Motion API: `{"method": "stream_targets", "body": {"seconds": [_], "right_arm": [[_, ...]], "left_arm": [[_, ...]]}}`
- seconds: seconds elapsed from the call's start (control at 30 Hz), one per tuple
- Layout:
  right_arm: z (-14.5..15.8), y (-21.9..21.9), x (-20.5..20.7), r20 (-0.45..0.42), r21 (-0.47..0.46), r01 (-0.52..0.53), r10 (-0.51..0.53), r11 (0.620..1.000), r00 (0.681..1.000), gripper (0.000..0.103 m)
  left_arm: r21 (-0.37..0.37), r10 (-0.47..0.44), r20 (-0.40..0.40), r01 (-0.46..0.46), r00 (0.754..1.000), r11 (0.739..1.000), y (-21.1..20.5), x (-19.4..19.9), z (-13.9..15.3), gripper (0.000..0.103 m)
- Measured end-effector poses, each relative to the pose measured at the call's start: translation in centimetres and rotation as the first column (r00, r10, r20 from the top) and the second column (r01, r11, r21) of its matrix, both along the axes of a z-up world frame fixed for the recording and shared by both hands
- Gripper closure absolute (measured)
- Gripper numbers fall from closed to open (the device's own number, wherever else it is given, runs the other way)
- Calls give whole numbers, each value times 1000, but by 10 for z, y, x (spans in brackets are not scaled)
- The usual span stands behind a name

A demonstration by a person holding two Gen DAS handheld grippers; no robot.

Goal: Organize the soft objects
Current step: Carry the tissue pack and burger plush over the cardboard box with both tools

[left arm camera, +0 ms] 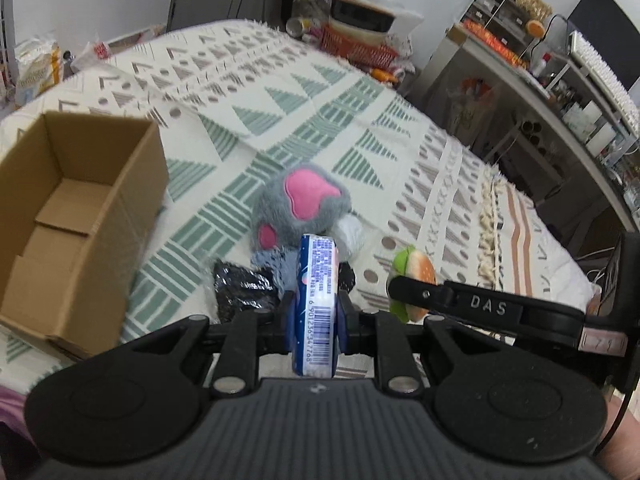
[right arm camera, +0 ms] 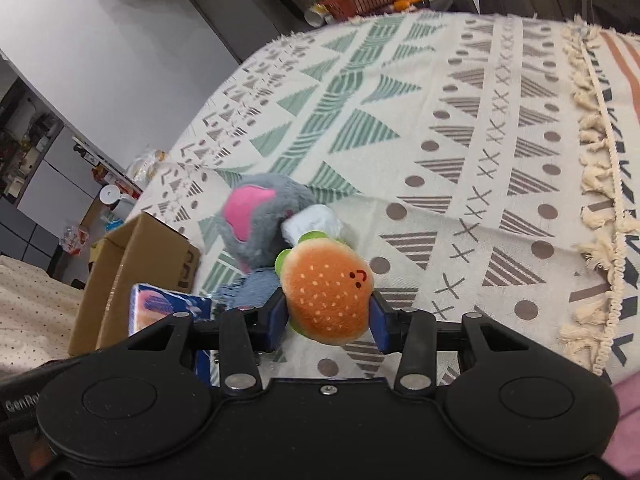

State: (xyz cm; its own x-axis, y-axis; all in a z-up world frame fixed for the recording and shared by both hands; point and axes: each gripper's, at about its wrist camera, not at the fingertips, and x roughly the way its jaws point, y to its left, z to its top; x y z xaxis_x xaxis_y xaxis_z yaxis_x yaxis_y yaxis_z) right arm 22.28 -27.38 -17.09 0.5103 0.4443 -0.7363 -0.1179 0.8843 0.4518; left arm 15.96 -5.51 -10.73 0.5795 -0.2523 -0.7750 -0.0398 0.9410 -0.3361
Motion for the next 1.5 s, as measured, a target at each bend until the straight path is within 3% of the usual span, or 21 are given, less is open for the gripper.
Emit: {"method": "stream_targets", "body": {"seconds": [0.6, 1.23, 1.5], "right_arm": [[51, 32, -42, 104, 33, 5, -8, 999, 995, 61], [82, 105, -48, 156, 34, -67, 61, 997, 986, 61], [88, 146, -49, 165, 36, -121, 113, 992, 980, 61]], "left_arm": [[8, 54, 123, -56, 991, 998, 45, -26, 40, 84], [-78, 213, 78, -207, 974, 975, 145, -16, 32, 84], [-89, 294, 60, -288, 954, 954, 181, -15, 22, 84]]}}
